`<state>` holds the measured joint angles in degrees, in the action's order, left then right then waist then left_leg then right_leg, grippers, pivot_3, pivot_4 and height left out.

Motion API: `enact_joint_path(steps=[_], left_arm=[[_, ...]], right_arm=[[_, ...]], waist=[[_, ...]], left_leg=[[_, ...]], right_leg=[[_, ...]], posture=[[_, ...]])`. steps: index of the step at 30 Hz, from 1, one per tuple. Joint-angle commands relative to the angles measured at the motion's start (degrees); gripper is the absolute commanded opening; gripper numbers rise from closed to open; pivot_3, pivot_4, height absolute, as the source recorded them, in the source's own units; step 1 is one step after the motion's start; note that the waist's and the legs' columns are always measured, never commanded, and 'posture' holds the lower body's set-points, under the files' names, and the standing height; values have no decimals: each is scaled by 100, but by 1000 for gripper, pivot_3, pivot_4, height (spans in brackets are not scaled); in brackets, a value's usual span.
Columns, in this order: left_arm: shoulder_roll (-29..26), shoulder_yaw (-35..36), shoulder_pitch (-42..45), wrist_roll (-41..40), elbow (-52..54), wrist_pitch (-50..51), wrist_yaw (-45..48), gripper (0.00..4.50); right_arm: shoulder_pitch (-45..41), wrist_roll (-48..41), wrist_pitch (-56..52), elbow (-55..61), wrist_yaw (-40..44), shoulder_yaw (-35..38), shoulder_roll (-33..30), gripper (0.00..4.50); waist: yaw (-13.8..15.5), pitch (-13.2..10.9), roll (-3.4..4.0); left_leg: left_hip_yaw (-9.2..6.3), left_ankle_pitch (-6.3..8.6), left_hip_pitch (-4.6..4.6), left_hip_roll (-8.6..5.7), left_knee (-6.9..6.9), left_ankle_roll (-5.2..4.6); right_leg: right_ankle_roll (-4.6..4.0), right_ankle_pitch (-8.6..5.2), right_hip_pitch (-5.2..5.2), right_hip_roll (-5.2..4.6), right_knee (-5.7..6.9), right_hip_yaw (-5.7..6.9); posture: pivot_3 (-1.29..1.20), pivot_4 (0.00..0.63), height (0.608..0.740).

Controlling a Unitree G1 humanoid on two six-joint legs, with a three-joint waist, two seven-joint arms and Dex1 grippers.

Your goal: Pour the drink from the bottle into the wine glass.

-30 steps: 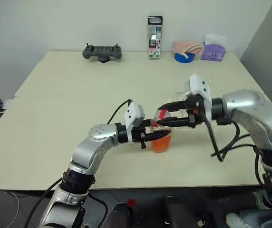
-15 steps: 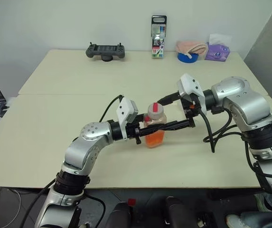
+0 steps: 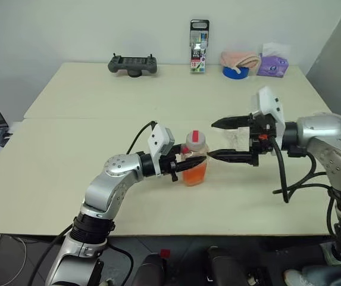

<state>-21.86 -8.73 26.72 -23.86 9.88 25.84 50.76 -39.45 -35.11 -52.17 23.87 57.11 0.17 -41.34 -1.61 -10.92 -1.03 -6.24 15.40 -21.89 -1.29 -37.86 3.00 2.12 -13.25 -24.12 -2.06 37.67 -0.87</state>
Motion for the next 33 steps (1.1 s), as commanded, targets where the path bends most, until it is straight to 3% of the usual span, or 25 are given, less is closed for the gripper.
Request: enact_joint_path(steps=[1,7,16,33], left_arm=[[27,43,155,-16,38,-181,56,1689],[85,71,296,23,-148,-330,45,1689],[124,17,312,56,-320,-467,113,1689],[162,25,206,138,-216,-458,117,1689]], right_arm=[[31,-481,-563,727,-838,467,241,4280],[112,-573,-1754,1794,-2914,539,1193,4280],[195,-196,-2480,2360,-4622,263,2331,4280],[30,599,-2033,1729,-5138,-491,2682,4280]], waist=[[-6,0,0],[-4,0,0],[-2,1,1],[-22,1,2]], left_leg=[[0,0,0,1,0,0],[-2,-1,0,0,-2,0],[-3,-1,0,-1,0,0],[-3,0,2,0,1,-1]], right_leg=[[0,0,0,1,3,0],[0,0,-1,2,9,0],[-1,1,-3,1,7,0],[0,0,-3,4,9,0]], posture=[[0,150,740],[0,150,740],[0,150,740],[0,150,740]])
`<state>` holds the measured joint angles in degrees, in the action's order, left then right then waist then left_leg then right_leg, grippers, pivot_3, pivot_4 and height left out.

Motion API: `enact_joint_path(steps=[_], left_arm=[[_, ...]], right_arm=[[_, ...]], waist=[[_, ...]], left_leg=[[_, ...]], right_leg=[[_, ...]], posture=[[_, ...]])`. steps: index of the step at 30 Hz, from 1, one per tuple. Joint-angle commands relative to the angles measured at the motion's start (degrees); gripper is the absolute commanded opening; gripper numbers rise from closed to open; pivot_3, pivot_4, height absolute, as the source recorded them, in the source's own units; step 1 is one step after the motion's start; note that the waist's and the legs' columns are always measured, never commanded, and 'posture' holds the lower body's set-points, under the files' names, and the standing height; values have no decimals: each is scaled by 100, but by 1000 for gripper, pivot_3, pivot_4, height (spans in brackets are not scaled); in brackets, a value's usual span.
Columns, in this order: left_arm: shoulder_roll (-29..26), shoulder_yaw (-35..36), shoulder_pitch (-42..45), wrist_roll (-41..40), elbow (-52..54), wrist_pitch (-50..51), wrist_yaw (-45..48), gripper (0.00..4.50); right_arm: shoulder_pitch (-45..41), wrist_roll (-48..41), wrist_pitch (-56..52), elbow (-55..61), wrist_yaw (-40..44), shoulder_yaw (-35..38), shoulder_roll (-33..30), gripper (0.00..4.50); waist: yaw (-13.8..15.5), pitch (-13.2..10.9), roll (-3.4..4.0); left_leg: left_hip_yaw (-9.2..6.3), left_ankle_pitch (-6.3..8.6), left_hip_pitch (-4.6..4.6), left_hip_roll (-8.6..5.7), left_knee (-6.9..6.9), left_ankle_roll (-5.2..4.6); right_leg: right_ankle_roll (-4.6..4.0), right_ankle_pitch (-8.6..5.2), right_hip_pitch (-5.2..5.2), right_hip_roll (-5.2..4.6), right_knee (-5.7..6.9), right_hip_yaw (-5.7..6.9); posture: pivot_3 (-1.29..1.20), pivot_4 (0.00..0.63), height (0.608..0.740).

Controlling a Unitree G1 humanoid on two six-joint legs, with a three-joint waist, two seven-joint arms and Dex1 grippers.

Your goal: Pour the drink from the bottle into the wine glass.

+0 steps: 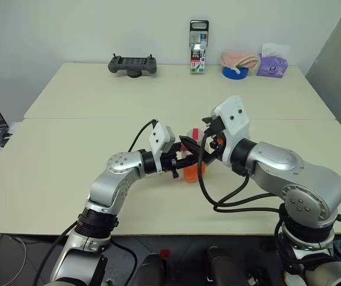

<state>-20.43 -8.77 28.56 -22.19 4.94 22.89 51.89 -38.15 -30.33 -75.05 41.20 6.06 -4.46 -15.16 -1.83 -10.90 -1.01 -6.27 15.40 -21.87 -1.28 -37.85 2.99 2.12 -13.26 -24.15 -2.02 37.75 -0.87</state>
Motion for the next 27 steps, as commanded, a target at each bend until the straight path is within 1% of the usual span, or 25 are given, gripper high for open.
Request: enact_joint_path(steps=[1,6,18,27], left_arm=[[13,25,24,-14,275,-172,3,1689],[8,39,32,20,241,-198,12,1689],[-27,28,81,45,183,-205,67,1689],[-50,0,100,67,140,-224,128,1689]], right_arm=[[-103,153,298,-43,-35,-33,88,4280],[-89,227,363,-119,-18,22,170,4280],[287,45,171,237,458,471,-482,4280],[406,-217,83,420,687,681,-751,4280]], waist=[[-1,0,0],[-1,0,0],[2,0,0],[2,0,0]], left_leg=[[0,0,0,0,0,0],[0,0,-1,0,1,0],[-1,0,-2,0,2,-1],[0,0,-2,0,1,-1]], right_leg=[[0,0,0,0,0,0],[-1,0,0,0,-1,0],[1,0,0,0,-2,0],[1,-1,0,0,-3,1]], posture=[[0,150,740],[0,150,740],[0,150,740],[0,150,740]])
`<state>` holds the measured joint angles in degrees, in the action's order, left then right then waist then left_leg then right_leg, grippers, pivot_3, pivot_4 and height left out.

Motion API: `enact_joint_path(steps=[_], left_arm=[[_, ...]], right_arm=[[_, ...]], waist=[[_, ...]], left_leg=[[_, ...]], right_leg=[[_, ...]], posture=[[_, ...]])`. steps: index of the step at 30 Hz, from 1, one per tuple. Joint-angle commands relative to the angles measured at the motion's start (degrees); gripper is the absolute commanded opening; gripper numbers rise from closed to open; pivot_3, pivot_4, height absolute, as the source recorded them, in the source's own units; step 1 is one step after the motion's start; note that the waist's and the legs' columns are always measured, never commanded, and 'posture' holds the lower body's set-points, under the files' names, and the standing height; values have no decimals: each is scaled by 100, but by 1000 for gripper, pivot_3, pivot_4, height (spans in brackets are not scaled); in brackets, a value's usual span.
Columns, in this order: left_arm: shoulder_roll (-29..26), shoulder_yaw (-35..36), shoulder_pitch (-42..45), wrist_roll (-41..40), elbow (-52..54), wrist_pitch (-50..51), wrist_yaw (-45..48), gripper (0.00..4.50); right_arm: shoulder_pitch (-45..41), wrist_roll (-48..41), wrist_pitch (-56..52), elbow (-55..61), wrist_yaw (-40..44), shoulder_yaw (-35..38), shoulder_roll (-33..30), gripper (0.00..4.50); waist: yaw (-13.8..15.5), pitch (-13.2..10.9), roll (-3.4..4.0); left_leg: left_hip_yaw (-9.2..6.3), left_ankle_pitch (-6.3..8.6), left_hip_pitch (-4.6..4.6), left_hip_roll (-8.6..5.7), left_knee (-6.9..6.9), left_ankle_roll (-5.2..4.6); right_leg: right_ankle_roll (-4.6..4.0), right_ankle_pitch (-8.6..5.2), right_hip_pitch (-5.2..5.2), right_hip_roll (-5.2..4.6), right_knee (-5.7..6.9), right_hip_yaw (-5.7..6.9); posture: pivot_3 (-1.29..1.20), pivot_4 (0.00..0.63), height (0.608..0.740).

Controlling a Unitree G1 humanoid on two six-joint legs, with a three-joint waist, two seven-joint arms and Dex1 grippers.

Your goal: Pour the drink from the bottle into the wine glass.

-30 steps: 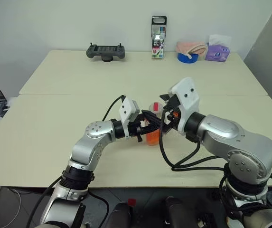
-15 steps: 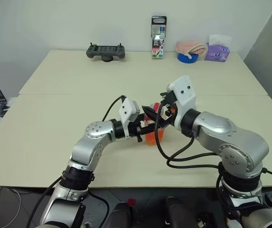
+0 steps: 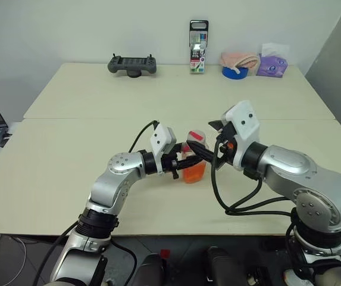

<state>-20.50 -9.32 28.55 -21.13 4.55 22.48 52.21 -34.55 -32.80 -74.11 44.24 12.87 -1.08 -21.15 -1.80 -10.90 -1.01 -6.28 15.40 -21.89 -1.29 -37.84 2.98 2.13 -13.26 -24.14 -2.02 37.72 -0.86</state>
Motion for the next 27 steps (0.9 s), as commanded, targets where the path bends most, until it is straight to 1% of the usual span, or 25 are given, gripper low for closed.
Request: enact_joint_path(steps=[1,10,15,22,24,27], left_arm=[[-46,56,98,-37,184,-181,97,1689],[-73,54,119,-35,157,-189,93,1689],[-85,51,115,-36,159,-194,101,1689],[-49,77,179,3,63,-227,81,1689],[-49,86,185,22,38,-256,69,1689],[-43,86,181,33,44,-267,60,1689]], right_arm=[[69,-10,-16,140,43,363,-200,4280],[229,-352,-11,295,351,542,-577,4280],[274,-662,11,376,525,696,-658,4280],[264,-1121,-17,514,565,714,-566,4280],[202,-1189,1,457,450,765,-429,4280],[59,-1246,-109,285,90,859,-46,4280]], waist=[[0,0,0],[4,0,0],[4,0,0],[5,0,0],[4,0,0],[0,0,0]], left_leg=[[0,0,0,0,0,0],[0,0,0,0,0,0],[1,0,0,0,0,0],[0,0,0,0,0,0],[1,0,0,0,-1,0],[1,0,1,2,0,0]], right_leg=[[0,0,0,0,0,0],[0,0,1,0,-1,1],[1,0,1,0,-3,0],[1,0,2,0,-3,1],[1,0,2,0,-3,0],[1,0,1,2,-2,0]], posture=[[0,150,740],[0,150,740],[0,150,740],[0,150,740],[0,150,740],[0,150,740]])
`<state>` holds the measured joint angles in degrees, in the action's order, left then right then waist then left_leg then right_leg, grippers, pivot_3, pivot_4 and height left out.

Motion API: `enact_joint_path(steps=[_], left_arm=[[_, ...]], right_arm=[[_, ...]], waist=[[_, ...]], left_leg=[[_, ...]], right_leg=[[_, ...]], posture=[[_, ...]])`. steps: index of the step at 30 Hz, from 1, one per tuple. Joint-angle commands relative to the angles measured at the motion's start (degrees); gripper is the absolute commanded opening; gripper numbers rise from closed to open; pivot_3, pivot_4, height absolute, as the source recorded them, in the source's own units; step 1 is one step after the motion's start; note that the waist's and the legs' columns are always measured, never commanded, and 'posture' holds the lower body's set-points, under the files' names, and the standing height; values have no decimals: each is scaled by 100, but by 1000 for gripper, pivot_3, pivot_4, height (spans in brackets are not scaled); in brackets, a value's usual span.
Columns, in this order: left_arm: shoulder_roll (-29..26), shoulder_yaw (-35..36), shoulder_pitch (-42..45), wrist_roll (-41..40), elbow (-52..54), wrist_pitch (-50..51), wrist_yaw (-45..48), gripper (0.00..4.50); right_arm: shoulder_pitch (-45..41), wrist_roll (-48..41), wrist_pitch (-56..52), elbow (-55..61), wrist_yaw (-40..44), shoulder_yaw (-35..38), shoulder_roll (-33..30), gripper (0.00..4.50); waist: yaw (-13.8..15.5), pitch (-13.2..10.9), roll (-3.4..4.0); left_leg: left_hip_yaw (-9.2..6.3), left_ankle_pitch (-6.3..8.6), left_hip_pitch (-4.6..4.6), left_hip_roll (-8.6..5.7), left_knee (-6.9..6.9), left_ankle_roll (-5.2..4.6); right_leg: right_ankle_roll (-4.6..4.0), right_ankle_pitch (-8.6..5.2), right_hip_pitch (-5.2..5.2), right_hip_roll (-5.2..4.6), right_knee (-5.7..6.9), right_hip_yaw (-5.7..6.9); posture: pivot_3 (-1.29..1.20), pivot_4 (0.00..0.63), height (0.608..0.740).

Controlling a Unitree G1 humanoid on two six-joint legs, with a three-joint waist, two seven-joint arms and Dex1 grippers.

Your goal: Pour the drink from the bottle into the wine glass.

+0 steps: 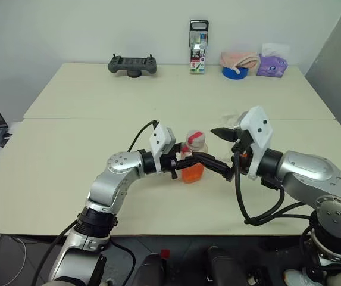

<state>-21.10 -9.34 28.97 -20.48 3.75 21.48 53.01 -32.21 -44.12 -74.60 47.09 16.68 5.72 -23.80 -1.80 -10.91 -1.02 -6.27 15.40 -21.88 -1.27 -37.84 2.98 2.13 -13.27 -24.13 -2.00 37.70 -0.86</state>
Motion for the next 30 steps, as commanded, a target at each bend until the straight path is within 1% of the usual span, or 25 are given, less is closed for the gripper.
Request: enact_joint_path(steps=[1,3,7,13,20,21,22,27,30], left_arm=[[27,87,134,-26,135,-166,-22,1689],[42,82,121,-16,155,-168,-30,1689],[54,77,106,-9,176,-166,-43,1689],[32,80,53,-18,242,-139,-48,1689],[41,68,54,-22,245,-131,-73,1689],[44,62,56,-19,238,-137,-75,1689],[45,56,57,-14,232,-145,-76,1689],[37,45,51,5,215,-168,-79,1689],[31,43,43,12,211,-179,-80,1688]], right_arm=[[-197,-142,-133,-55,-417,225,370,4280],[-256,-238,-290,-181,-677,372,746,4280],[-369,-332,-551,-276,-908,346,1039,4280],[-394,-259,-684,-356,-1102,217,1145,4280],[-444,-133,-647,-392,-1205,53,1078,4280],[-463,-102,-613,-411,-1228,30,1078,3918],[-485,-72,-589,-433,-1254,23,1096,3715],[-541,-29,-569,-469,-1262,39,1156,1995],[-561,-49,-580,-459,-1229,71,1167,1957]], waist=[[0,0,0],[1,0,0],[2,0,0],[0,0,1],[-2,0,1],[-2,0,1],[-2,0,1],[-2,0,0],[-2,0,1]], left_leg=[[-1,0,0,0,1,0],[-2,0,0,0,0,0],[1,0,-1,-1,0,0],[-1,0,-1,-1,2,0],[-1,0,0,0,1,0],[-1,0,0,0,2,0],[-1,0,-1,0,2,0],[0,0,0,-1,1,0],[-1,0,-1,0,2,0]], right_leg=[[0,0,0,0,1,0],[0,0,0,0,2,0],[-1,0,-1,-1,1,-3],[-1,0,-1,-1,1,-1],[-1,0,-1,-1,1,-1],[-1,0,-1,-1,1,-1],[-1,0,-1,-1,1,-1],[-1,0,-1,0,1,-1],[-1,0,-2,-1,1,0]], posture=[[0,150,740],[0,150,740],[0,150,740],[0,150,740],[0,150,740],[0,150,740],[0,150,740],[0,150,740],[0,150,740]])
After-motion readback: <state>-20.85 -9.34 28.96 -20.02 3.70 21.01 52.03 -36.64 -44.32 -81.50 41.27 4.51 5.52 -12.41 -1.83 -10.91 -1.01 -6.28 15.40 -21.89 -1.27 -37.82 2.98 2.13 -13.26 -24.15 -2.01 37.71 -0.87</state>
